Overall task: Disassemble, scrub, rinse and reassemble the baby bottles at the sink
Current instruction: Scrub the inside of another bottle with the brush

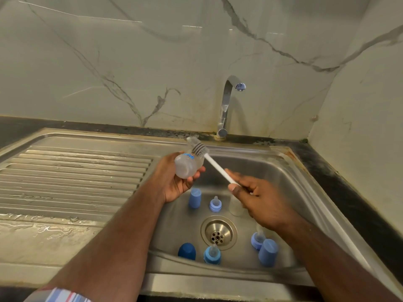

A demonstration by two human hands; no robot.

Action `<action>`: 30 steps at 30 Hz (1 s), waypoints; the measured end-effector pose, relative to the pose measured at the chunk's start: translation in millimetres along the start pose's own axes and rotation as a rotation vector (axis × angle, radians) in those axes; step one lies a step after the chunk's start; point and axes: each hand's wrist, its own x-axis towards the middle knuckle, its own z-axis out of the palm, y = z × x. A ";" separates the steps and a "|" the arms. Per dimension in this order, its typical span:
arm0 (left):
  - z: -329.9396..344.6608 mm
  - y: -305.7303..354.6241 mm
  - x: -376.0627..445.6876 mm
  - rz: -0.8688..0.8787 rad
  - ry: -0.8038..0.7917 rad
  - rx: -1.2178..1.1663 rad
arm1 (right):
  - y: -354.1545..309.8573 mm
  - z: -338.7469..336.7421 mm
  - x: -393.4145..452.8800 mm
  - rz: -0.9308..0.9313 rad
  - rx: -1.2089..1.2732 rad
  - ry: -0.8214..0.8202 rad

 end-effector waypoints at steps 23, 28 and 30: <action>0.7 3.5 -3.1 0.001 -0.032 -0.045 | -0.6 1.0 -3.9 0.001 0.008 -0.032; 2.5 2.6 -4.9 -0.038 -0.033 -0.010 | 6.9 -3.9 6.8 0.089 -0.119 0.090; 1.1 1.6 -2.9 -0.055 -0.009 0.003 | 6.1 -1.5 3.9 0.045 -0.035 0.063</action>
